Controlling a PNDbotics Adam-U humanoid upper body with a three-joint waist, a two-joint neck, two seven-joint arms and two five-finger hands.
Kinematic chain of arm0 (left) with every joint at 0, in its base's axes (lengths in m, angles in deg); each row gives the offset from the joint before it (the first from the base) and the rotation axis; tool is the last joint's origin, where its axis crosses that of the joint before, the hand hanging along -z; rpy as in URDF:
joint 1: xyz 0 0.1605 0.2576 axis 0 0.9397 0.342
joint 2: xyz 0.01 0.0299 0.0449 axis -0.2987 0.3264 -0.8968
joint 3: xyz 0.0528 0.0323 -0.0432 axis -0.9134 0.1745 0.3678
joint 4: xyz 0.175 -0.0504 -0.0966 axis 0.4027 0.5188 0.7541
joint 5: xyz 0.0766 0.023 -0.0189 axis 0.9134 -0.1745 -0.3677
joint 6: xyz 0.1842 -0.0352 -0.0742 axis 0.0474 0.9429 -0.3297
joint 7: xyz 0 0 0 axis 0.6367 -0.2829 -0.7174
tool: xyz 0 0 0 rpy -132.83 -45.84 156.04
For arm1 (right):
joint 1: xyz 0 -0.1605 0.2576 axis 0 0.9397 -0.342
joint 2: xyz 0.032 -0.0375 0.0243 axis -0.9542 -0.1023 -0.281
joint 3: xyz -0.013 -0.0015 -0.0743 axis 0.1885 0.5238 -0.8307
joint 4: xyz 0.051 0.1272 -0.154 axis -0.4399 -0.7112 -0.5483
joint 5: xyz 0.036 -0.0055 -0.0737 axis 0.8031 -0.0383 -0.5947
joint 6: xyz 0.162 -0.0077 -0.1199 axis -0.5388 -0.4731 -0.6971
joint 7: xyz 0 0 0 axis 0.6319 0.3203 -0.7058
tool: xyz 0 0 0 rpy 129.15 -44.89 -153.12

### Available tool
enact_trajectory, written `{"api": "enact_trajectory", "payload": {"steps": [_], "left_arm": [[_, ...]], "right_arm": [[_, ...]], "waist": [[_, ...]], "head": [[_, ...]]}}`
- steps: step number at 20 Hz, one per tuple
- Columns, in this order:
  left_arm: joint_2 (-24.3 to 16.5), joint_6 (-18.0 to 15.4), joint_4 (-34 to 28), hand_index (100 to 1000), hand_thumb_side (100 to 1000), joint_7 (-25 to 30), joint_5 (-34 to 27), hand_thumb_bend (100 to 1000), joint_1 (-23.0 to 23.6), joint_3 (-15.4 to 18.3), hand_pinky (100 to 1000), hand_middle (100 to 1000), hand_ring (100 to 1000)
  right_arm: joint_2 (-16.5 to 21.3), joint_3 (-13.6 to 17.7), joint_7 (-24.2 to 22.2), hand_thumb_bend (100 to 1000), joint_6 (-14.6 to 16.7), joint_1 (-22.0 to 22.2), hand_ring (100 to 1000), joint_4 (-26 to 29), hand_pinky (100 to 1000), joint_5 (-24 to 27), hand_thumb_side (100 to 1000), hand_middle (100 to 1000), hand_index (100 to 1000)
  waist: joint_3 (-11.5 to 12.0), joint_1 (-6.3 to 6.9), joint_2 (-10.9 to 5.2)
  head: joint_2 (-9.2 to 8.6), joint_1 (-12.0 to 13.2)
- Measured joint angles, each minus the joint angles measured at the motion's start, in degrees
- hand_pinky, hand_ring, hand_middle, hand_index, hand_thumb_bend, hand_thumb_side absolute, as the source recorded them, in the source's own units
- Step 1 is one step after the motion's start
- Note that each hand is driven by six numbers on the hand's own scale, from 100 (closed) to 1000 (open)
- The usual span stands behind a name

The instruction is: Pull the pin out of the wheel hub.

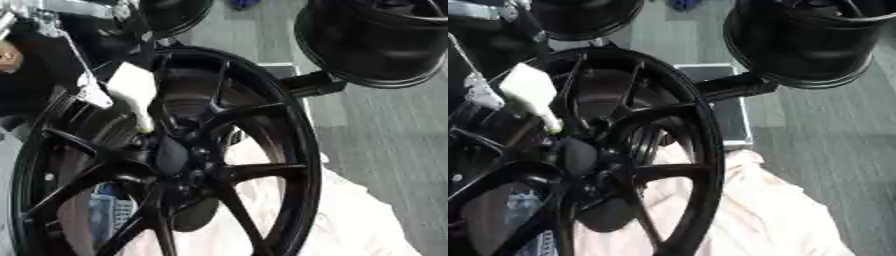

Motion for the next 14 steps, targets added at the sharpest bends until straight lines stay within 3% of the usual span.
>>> {"api": "enact_trajectory", "payload": {"steps": [5,9,10,11,12,13,14], "left_arm": [[-3.26,1.21,2.24,290,125,-7.38,0.64,452,1.58,8.29,655,156,394],[-7.47,1.53,7.65,390,100,-12.93,1.10,444,6.96,15.07,706,261,472],[-8.32,1.41,9.24,429,100,-13.87,1.10,456,8.34,16.38,731,305,504],[-9.10,1.20,10.87,520,100,-14.63,1.08,497,9.77,17.56,776,403,572],[-9.72,0.94,12.31,700,100,-15.10,1.03,536,11.04,18.49,841,591,701],[-10.20,0.65,13.56,803,100,-15.12,0.90,561,12.34,19.16,874,725,775],[-10.52,0.27,14.56,803,100,-14.67,0.64,561,13.56,19.60,874,725,775]], "right_arm": [[0.00,0.35,0.22,100,0.06,0.47,617,0.00,463,-0.03,470,561,738],[0.00,0.67,0.55,100,0.00,0.75,617,0.00,463,-0.11,470,561,738],[0.00,0.69,0.62,100,0.04,0.77,617,0.00,463,-0.13,470,561,737],[0.00,0.70,0.68,100,0.07,0.77,617,0.00,463,-0.16,470,561,738],[0.00,0.73,0.71,100,0.09,0.77,617,0.00,463,-0.20,470,561,738],[0.00,0.80,0.76,100,0.11,0.77,617,0.00,463,-0.22,470,561,738],[0.00,0.85,0.81,100,0.11,0.76,617,0.00,463,-0.25,470,561,738]], "waist": [[1.16,-0.09,-0.34],[1.98,-0.57,-0.46],[2.12,-0.72,-0.53],[2.21,-0.85,-0.64],[2.23,-0.96,-0.69],[2.24,-1.07,-0.71],[2.24,-1.16,-0.71]], "head": [[0.26,-0.63],[0.33,-1.19],[0.33,-1.26],[0.33,-1.29],[0.33,-1.32],[0.33,-1.32],[0.32,-1.32]]}}
